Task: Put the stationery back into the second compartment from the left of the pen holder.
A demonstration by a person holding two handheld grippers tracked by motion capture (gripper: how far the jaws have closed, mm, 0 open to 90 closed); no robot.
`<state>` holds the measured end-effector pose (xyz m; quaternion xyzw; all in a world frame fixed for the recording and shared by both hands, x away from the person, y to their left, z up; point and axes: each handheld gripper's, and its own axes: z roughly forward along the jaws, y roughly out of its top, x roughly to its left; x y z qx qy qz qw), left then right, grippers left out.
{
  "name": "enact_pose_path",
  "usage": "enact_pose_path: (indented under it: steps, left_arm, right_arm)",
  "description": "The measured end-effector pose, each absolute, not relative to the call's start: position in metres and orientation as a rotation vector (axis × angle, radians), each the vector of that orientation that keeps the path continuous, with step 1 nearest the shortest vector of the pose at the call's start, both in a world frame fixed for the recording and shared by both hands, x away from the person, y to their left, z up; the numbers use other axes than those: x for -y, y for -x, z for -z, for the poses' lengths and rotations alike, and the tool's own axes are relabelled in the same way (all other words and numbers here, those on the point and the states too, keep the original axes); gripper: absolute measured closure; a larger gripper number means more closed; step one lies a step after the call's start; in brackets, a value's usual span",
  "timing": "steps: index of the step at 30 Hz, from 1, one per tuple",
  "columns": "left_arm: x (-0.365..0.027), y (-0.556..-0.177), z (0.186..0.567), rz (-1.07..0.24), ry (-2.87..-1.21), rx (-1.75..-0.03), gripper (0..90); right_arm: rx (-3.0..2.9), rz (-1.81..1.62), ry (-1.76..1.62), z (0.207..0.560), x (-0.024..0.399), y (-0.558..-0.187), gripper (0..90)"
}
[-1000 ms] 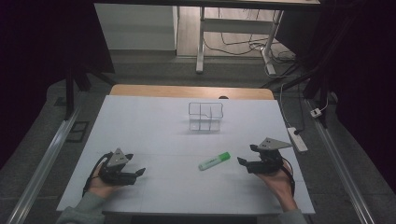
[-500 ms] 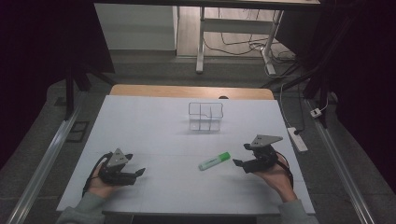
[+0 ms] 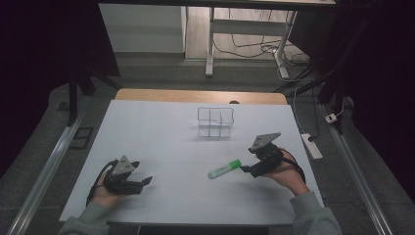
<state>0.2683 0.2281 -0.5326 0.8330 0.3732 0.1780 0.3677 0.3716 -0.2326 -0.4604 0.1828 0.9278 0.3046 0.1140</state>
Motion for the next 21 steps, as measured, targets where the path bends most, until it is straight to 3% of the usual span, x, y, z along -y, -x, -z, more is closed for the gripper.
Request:
enact_pose_path:
  steps: [21]
  left_arm:
    - [-0.227,-0.268,0.533,-0.460,-2.144,-0.955,24.6]
  right_arm:
    - [-2.871,-0.658,-0.193,0.458,0.200,-0.393,22.5]
